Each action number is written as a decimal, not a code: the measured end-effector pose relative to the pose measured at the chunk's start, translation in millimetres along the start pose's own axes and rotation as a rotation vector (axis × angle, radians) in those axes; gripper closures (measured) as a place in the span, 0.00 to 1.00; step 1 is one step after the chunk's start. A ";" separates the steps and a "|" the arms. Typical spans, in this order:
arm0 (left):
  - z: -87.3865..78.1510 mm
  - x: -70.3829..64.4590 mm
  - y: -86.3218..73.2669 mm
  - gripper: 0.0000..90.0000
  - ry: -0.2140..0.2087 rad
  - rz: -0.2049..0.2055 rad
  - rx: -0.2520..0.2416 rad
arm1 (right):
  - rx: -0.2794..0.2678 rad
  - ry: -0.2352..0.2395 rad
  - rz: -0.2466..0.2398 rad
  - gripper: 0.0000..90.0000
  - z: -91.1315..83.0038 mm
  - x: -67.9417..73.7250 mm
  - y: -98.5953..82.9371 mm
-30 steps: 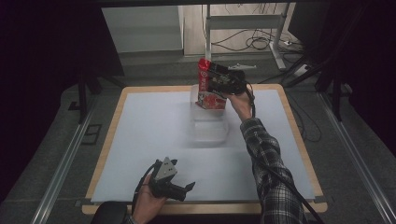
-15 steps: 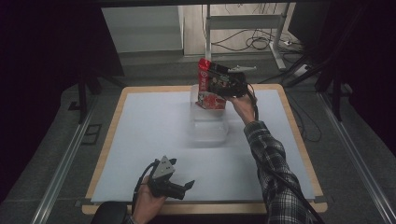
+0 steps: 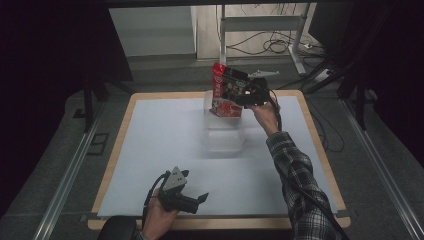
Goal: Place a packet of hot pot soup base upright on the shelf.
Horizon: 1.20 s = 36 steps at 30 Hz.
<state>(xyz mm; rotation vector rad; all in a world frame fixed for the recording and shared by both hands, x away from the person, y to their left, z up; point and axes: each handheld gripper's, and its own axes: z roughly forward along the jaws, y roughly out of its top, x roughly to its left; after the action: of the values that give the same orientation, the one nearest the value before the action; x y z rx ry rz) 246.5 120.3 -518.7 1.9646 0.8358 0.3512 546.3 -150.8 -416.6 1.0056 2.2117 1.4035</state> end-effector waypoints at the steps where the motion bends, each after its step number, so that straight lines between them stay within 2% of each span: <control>1: 0.1 -0.1 0.1 0.00 0.000 -0.002 0.003 | 0.003 0.000 0.000 0.17 -1.3 0.1 0.0; 10: -0.5 0.1 0.9 0.00 -0.004 -0.020 0.009 | 0.005 -0.004 -0.017 0.12 -15.2 4.9 0.1; 15: -1.5 0.6 1.2 0.00 -0.004 -0.026 0.008 | -0.001 0.003 -0.010 0.12 -23.9 7.0 -0.5; 18: -1.3 0.4 1.3 0.00 -0.005 -0.023 0.011 | -0.004 0.013 0.001 0.12 -28.9 8.4 -2.3; 29: 1.1 -3.4 1.3 0.00 -0.023 0.011 0.016 | 0.006 0.026 -0.013 0.09 -45.9 20.0 -10.0; 36: 1.2 -3.4 1.2 0.00 -0.022 0.014 0.019 | 0.023 0.027 -0.020 0.07 -52.7 26.4 -18.4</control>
<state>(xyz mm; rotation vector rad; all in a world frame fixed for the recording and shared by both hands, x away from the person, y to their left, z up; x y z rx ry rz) 245.2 116.8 -518.0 1.9895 0.8151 0.3303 488.8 -171.0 -406.4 0.9755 2.2560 1.3939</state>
